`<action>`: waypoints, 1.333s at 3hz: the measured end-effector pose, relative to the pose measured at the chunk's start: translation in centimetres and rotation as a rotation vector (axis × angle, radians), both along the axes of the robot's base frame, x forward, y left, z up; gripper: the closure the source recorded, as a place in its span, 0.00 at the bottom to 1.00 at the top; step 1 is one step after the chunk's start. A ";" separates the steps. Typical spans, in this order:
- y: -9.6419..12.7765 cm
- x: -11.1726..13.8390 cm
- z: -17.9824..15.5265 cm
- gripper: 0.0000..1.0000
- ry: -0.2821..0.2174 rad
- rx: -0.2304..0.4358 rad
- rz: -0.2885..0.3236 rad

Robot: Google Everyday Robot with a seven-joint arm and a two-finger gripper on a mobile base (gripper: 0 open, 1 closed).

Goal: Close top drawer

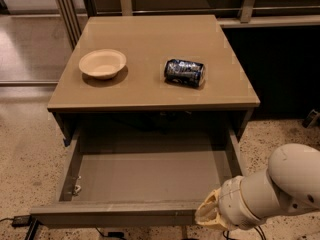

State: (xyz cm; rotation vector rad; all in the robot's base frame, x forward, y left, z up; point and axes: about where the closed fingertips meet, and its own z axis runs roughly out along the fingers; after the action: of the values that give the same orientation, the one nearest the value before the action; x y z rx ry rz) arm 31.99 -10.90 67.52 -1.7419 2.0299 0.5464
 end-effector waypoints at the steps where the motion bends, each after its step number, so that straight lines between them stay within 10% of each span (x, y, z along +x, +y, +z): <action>1: 0.0 0.0 0.0 0.77 0.000 0.000 0.000; 4: 0.0 0.0 0.0 0.08 0.000 0.000 0.000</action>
Offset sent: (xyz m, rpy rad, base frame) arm 0.0000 0.0000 0.0000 0.0000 -0.0003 -0.0001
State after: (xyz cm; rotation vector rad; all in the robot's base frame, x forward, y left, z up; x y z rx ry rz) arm 31.99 -10.90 67.52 -1.7419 2.0298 0.5460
